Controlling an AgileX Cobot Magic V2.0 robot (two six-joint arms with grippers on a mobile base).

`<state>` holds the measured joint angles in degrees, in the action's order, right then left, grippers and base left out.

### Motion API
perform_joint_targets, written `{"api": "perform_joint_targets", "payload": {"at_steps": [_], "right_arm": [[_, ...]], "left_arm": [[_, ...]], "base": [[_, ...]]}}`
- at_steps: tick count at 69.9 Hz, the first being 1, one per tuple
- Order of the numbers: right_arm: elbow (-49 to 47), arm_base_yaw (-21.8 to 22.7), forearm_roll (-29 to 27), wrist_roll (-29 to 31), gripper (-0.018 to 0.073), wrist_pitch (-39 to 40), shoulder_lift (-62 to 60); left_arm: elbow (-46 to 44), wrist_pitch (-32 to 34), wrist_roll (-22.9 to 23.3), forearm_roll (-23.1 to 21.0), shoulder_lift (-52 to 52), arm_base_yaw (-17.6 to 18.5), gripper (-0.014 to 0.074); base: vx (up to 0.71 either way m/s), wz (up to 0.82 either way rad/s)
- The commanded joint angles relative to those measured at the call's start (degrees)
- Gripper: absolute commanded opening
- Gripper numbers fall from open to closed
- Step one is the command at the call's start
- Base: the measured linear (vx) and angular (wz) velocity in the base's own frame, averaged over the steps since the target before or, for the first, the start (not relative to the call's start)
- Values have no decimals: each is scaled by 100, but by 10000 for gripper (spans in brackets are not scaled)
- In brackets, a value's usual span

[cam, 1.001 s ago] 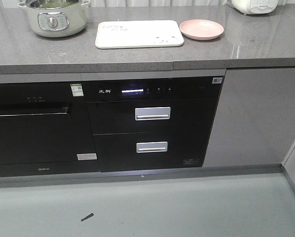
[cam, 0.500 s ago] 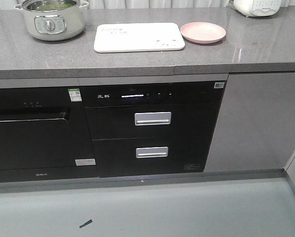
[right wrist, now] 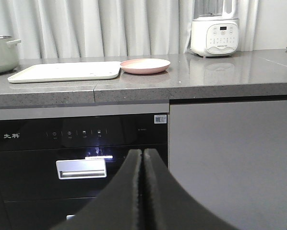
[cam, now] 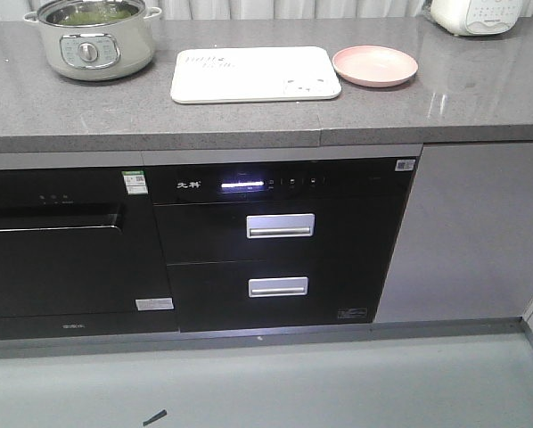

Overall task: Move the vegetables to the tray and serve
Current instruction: 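Continue driving forward toward the counter holding the pot and tray, then drive up close to the counter edge and stop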

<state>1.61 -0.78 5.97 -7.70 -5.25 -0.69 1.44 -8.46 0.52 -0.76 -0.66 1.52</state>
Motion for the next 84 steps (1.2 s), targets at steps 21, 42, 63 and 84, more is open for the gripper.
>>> {"api": "perform_joint_targets", "payload": {"at_steps": [21, 42, 63, 84], "right_arm": [[88, 28, 22, 0, -3, 445, -43], [88, 28, 22, 0, -3, 445, -43], [88, 28, 22, 0, -3, 445, -43], [88, 28, 22, 0, -3, 441, -43]], "left_arm": [[160, 462, 42, -24, -81, -7, -6], [160, 462, 42, -24, -81, -7, -6], [160, 462, 42, -24, -81, -7, -6], [160, 462, 42, -24, -81, -7, -6]], "base": [[9, 2], [9, 1], [9, 1], [8, 1]]}}
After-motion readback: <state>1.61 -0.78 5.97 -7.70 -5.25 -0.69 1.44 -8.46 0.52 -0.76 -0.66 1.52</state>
